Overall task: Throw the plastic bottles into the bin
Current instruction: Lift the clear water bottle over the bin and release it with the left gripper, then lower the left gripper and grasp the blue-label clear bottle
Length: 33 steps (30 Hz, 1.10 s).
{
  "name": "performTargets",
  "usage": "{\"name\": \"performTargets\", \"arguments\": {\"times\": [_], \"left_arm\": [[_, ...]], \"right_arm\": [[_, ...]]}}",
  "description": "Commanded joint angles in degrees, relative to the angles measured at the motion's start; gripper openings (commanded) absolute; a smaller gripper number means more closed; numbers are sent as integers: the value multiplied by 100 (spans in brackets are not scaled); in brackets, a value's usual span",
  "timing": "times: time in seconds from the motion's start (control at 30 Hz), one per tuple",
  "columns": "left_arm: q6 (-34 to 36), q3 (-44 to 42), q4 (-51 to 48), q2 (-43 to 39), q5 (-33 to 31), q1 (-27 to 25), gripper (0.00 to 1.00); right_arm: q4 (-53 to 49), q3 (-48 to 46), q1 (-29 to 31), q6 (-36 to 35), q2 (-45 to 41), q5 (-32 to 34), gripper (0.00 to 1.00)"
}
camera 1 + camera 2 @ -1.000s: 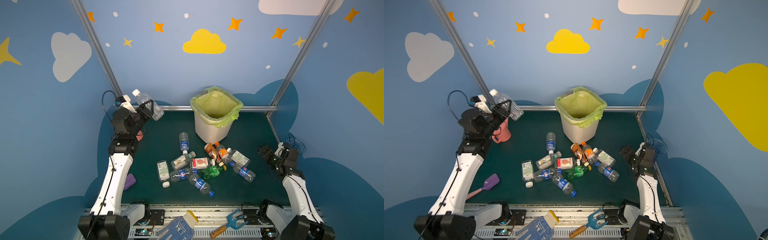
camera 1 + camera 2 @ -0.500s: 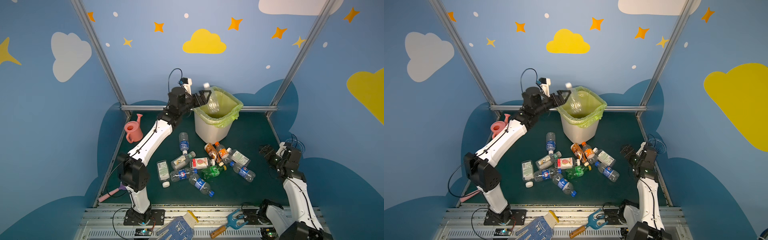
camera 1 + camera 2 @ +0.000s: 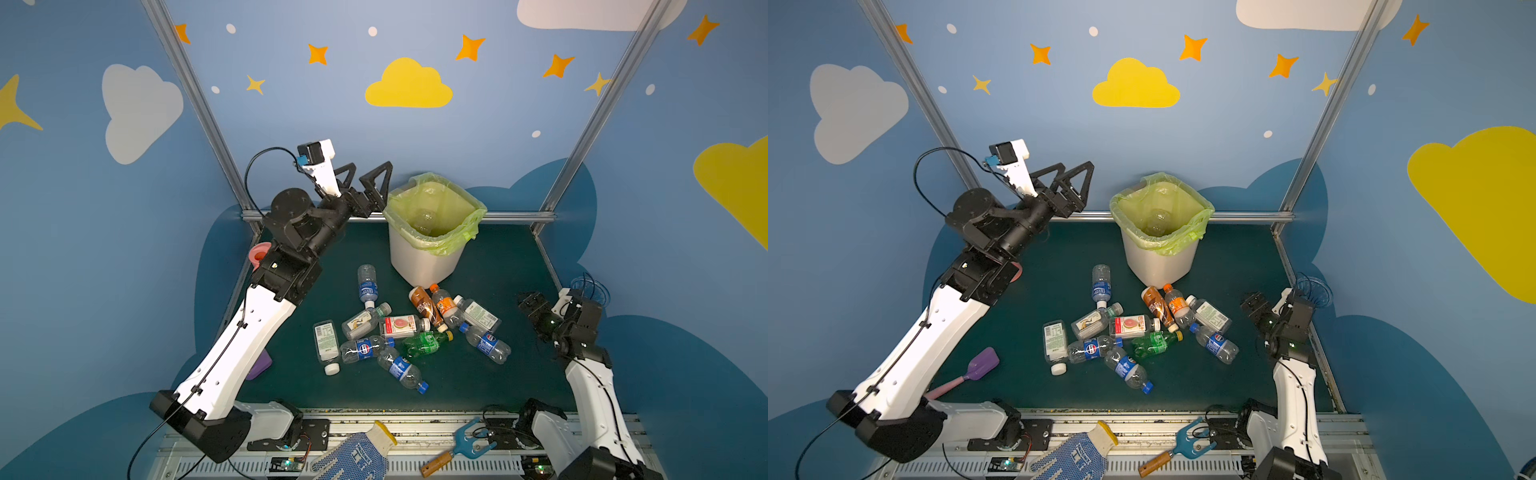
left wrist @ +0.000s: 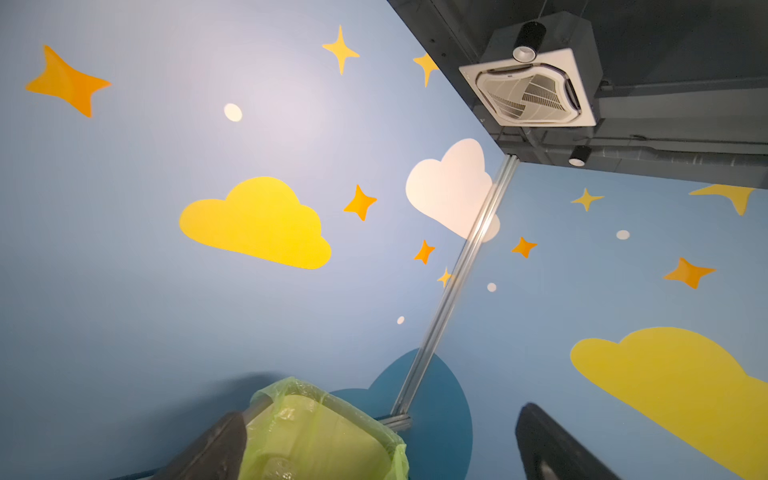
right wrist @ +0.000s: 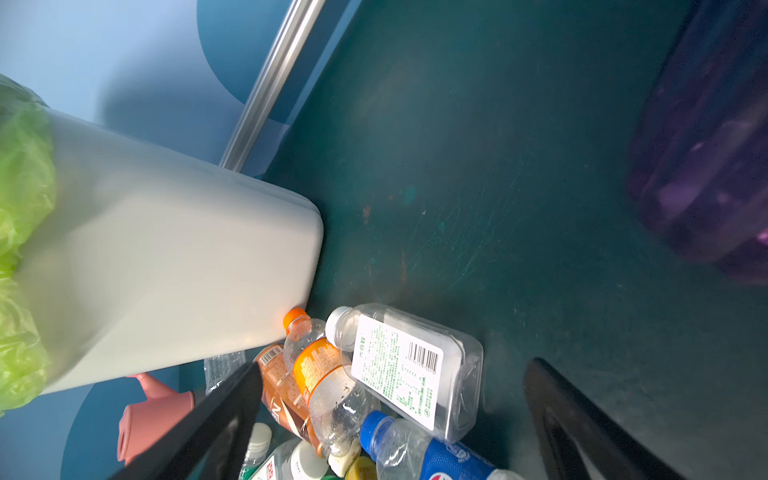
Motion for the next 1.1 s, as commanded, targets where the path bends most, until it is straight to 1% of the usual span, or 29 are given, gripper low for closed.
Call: {"name": "performTargets", "arguments": {"times": [0.0,0.13,0.27,0.37,0.43,0.5,0.6,0.7,0.83,1.07], "left_arm": [[173,-639,-467,230,-497,77,100],[-240,-1478,-548,30,-581,406,100],[-849,-2225,-745,118,-406,803,100],[-935,-2654,-943,381,-416,876,100],[-890,-2813,-1074,717,-371,870,100],[-858,-2732,-1395,1114,-255,872,100],[-896,-2362,-1932,1807,73,876,99],[-888,-2057,-2122,2409,374,875,97],[-809,-1674,-2353,3047,513,863,93],[-628,-1218,-2723,3636,469,850,88]], "right_arm": [[-6,-111,8,61,106,-175,98],[91,-241,35,88,147,-166,98],[208,-349,27,146,143,-124,98],[236,-394,43,141,138,-74,98],[272,-424,37,142,157,-56,98],[299,-452,32,134,181,-42,98],[299,-475,28,122,237,-26,98],[307,-503,33,104,267,11,98],[329,-540,26,83,280,53,98],[392,-583,18,39,369,113,98]]}}
